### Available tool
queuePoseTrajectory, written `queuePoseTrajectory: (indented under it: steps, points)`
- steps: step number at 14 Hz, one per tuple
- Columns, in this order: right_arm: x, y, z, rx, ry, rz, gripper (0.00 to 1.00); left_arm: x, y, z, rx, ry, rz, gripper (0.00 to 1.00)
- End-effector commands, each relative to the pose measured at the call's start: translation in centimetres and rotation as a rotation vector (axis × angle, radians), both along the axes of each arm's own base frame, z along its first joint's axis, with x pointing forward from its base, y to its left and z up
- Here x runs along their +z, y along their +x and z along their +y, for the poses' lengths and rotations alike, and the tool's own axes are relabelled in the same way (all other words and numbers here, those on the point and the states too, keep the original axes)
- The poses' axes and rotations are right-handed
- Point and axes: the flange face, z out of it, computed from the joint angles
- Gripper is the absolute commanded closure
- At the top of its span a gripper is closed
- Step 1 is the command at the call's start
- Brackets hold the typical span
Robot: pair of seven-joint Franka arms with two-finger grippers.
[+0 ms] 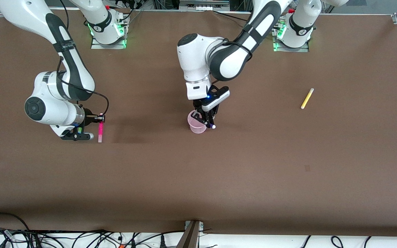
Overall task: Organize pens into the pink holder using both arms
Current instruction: 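Carry the purple marker over the pink cup with the left gripper, then lower the purple marker into the cup and open the left gripper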
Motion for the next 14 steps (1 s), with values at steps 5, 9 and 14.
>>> queuePoseTrajectory:
  steps: [5,9,14]
  points:
    - [1.2,2.3,1.4,-0.040,0.056,0.092,0.92,-1.5,-0.3,-1.5,-0.004,0.067,-0.046,1.00]
    - [0.9,2.2,1.4,-0.037,0.058,0.097,0.92,-1.5,-0.4,-1.9,0.005,0.071,-0.050,0.98]
    - [0.5,2.2,1.4,-0.036,0.058,0.103,0.92,-0.9,0.1,-1.7,0.021,0.081,-0.058,0.19]
